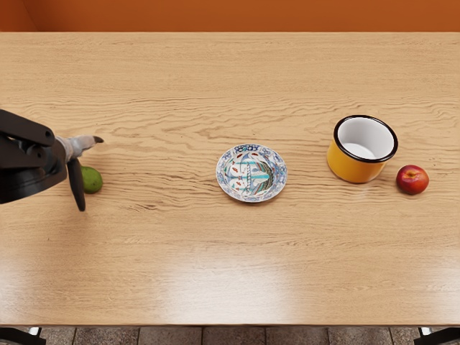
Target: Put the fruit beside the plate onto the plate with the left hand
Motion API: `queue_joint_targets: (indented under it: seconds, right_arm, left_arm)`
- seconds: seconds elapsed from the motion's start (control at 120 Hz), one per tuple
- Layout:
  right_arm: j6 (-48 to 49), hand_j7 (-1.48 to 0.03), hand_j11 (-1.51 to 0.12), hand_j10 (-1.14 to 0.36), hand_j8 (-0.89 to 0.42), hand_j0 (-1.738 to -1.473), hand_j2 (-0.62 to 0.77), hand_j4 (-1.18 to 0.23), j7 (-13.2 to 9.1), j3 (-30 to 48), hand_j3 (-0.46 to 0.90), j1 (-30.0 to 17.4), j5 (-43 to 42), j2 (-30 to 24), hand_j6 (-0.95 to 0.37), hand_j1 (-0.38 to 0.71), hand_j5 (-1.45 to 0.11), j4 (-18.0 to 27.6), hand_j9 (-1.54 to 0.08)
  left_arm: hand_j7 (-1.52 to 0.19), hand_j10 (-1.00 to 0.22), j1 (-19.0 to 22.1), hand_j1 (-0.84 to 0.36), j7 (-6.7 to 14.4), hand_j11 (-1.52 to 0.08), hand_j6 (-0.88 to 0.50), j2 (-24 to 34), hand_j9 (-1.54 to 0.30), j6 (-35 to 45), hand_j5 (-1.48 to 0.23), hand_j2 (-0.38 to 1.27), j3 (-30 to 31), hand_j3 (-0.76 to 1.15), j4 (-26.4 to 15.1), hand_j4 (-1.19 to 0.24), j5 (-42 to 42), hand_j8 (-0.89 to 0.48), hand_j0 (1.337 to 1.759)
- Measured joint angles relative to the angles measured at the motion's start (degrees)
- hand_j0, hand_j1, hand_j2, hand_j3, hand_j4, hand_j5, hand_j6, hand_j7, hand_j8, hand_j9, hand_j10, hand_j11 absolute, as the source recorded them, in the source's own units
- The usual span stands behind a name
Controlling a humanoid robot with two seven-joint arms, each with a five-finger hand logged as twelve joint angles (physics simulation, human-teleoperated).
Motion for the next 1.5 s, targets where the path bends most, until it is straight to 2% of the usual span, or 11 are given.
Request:
queue_joint_targets:
  seconds: [0.408, 0.658, 1.133, 1.5]
  right_arm:
    - [0.00, 0.00, 0.00, 0.00, 0.00, -1.658, 0.00, 0.00, 0.00, 0.01, 0.00, 0.00, 0.00, 0.00, 0.00, -0.35, 0.00, 0.00, 0.00]
    - [0.00, 0.00, 0.00, 0.00, 0.00, -1.658, 0.00, 0.00, 0.00, 0.01, 0.00, 0.00, 0.00, 0.00, 0.00, -0.35, 0.00, 0.00, 0.00]
    - [0.00, 0.00, 0.00, 0.00, 0.00, -1.658, 0.00, 0.00, 0.00, 0.00, 0.00, 0.00, 0.00, 0.00, 0.00, -0.35, 0.00, 0.00, 0.00]
    - [0.00, 0.00, 0.00, 0.00, 0.00, -1.658, 0.00, 0.00, 0.00, 0.01, 0.00, 0.00, 0.00, 0.00, 0.00, -0.35, 0.00, 0.00, 0.00]
  left_arm:
    - [-0.06, -0.05, 2.30, 0.29, 0.03, -0.06, -0.05, -0.68, -0.06, 2.94, -0.06, 0.01, -1.93, 0.00, 0.36, -0.05, -0.59, -0.05, 1.658]
    - [-0.09, -0.07, 3.85, 0.26, 0.14, -0.09, -0.07, -1.49, -0.09, 3.04, -0.09, 0.01, -2.17, 0.00, 3.07, -0.07, -0.76, -0.07, 1.658]
    - [-0.23, -0.17, 3.44, 0.14, 0.57, -0.23, -0.18, -1.38, -0.23, 2.94, -0.23, 0.04, -2.17, 0.00, 3.37, -0.18, -1.81, -0.18, 1.658]
    - [-0.26, -0.20, 3.36, 0.11, 1.16, -0.26, -0.20, -1.41, -0.26, 2.70, -0.26, 0.04, -2.56, 0.00, 2.49, -0.20, -3.46, -0.20, 1.658]
